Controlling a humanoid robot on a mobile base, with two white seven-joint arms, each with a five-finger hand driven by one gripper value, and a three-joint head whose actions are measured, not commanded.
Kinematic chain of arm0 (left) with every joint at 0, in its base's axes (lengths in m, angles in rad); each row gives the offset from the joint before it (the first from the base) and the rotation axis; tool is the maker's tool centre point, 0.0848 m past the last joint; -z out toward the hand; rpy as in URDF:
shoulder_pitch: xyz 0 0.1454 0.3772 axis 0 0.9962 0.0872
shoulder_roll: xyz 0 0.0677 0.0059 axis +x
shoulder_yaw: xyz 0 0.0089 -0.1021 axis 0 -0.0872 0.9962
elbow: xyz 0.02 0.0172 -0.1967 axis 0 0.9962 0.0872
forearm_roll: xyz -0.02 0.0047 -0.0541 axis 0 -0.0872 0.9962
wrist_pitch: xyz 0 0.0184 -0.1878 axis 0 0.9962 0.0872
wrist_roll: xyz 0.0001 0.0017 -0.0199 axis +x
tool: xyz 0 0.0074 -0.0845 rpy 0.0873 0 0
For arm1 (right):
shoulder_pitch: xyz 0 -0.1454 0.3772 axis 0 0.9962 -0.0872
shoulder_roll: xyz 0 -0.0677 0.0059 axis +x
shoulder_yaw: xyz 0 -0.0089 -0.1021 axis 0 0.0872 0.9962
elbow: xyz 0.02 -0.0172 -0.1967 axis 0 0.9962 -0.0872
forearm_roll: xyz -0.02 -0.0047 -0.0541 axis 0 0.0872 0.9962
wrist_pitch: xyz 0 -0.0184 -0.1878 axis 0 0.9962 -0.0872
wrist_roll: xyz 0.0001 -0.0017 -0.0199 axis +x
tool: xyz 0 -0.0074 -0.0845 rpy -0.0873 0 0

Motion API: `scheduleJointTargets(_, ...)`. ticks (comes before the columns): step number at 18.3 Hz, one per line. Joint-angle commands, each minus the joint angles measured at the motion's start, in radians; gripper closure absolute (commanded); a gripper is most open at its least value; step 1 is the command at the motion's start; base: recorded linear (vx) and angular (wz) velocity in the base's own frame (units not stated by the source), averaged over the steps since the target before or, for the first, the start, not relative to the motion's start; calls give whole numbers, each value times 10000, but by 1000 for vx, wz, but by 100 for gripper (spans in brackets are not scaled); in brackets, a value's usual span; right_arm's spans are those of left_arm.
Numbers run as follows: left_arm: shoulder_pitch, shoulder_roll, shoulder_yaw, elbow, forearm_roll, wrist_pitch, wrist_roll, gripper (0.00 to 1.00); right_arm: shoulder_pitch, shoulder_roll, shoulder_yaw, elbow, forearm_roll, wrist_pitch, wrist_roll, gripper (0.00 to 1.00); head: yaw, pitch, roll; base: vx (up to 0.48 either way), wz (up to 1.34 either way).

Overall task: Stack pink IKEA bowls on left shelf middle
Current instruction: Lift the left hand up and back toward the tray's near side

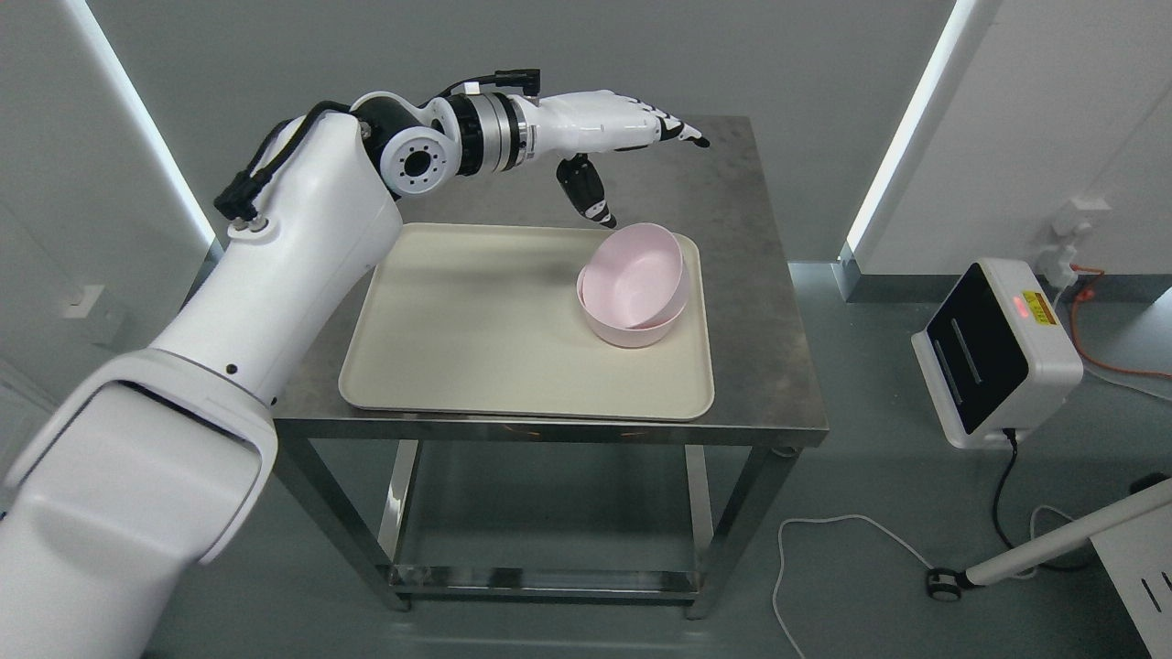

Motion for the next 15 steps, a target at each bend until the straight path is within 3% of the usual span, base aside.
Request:
scheduleJointTargets(1,141,1131,390,239,27,-717,-278,1,245,-175,-107,-337,0,-3,3,0,0,0,0,0,0)
scheduleJointTargets(4,507,1177,1016,254,89,-1546,-372,1,245,-175,-122,-337,0,-3,3,0,0,0,0,0,0)
scheduleJointTargets(7,1107,1238,1801,147,89,-1564,-402,1,245,-175,-107,-337,0,-18,3,0,0,0,0,0,0)
scheduleJointTargets(15,1644,2158,2031,-634,379,-1564,-845,2,245,-175,-107,-337,0,-3,3,0,0,0,0,0,0)
